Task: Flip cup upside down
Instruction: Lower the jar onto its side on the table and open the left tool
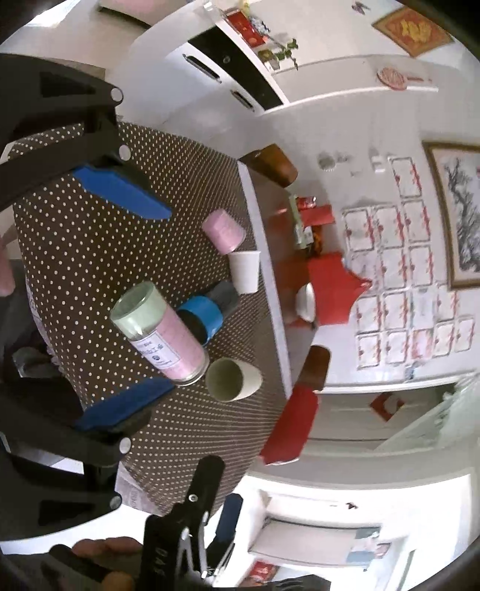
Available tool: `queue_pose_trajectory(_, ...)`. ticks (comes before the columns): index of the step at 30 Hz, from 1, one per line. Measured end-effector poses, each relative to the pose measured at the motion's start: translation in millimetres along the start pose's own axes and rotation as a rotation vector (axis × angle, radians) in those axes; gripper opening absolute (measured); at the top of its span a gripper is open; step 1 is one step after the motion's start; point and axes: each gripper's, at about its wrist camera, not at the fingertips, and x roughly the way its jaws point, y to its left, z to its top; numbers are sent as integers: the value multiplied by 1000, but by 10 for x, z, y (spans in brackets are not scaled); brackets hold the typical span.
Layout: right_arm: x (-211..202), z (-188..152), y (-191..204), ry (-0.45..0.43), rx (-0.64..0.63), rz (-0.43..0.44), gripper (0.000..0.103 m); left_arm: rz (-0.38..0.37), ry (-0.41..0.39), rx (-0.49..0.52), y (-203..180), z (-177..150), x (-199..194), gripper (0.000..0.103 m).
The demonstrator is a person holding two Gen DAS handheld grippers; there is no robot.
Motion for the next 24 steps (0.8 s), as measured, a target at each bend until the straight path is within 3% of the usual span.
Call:
queue_pose_trajectory(12,-128,48,202,-129,-81,37,97,152,-118,-130,220,-16,-416,87)
queue_pose_trajectory(16,-56,49,334,-89,-147,25,97,159,-118,-172,298,-36,-453,86)
queue_pose_trajectory(24,73,86,464,-54,-229,90,97,170,-139,-208,393,-92,-550,86)
